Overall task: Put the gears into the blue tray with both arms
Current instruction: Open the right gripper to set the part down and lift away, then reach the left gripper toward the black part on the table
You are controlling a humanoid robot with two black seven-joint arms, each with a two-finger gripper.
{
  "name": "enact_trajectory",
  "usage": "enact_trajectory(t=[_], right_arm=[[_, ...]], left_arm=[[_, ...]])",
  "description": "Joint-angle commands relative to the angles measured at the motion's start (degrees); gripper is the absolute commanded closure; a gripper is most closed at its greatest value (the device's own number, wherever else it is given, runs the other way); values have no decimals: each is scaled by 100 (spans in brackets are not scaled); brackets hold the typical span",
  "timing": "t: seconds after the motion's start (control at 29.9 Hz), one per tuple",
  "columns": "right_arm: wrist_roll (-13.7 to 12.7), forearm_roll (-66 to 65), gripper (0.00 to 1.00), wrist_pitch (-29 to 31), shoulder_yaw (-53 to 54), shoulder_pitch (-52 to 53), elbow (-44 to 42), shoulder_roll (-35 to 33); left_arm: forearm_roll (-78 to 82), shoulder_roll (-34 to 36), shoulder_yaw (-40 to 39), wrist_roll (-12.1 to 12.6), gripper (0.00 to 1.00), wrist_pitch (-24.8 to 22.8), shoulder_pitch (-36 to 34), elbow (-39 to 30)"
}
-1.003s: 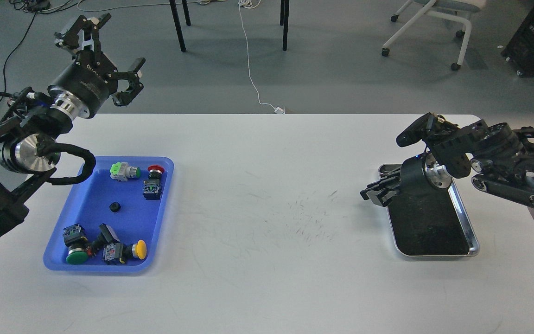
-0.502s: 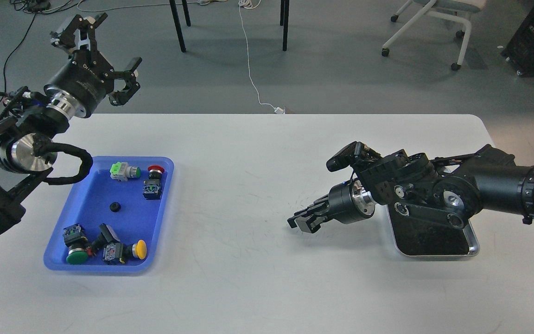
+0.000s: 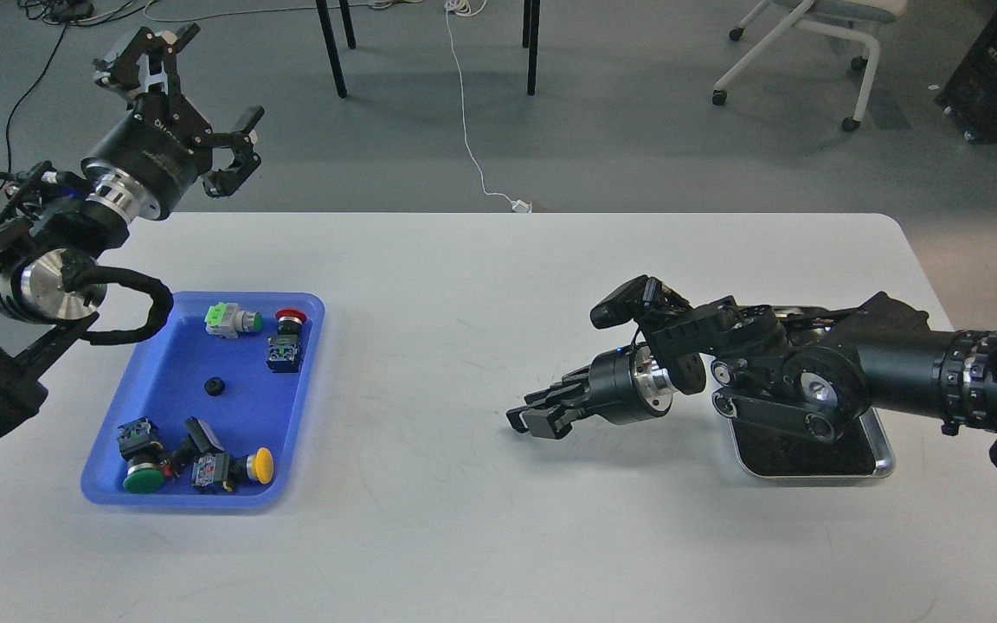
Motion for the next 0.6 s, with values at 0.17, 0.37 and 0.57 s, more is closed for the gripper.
enact_trajectory(t=[0.17,0.37,0.57], right_arm=[[-49,940,7,20,1071,132,-9,-696],[-14,2354,4,73,2504,-130,70,-1812],[-57,4173,3,151,3673,-833,71,-2428]], left_arm=[[510,184,79,-1,2,-59,-35,-22],[887,272,71,8,2,-269,-97,-109],[3178,448,9,-53,2,-859,-132,-802]])
